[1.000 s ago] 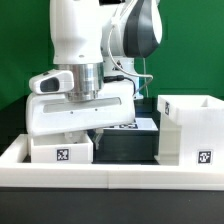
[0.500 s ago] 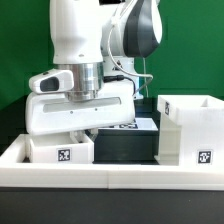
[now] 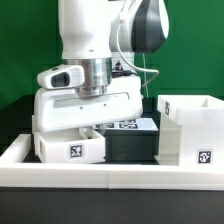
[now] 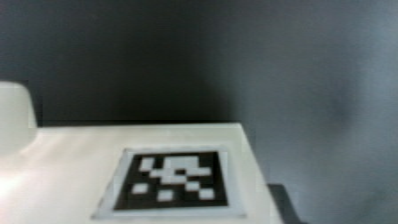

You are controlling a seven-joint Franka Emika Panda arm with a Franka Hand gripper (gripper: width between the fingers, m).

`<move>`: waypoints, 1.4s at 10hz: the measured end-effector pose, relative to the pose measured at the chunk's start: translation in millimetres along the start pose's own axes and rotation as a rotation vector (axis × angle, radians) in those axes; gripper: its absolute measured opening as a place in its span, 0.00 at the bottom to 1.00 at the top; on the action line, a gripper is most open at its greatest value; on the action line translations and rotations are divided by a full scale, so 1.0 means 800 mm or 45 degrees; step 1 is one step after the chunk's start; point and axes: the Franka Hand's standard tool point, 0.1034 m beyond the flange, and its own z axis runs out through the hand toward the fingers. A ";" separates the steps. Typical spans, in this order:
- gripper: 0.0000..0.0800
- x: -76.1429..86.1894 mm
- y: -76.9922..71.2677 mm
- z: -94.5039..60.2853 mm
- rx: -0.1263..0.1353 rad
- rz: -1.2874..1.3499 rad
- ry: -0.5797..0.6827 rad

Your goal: Assemble drawer

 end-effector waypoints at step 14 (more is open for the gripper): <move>0.05 -0.007 -0.005 0.005 -0.001 -0.984 -0.068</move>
Offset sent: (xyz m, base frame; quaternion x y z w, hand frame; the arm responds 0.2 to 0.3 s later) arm 0.0000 0.0000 0.0000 0.0000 0.0000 -0.0650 0.9979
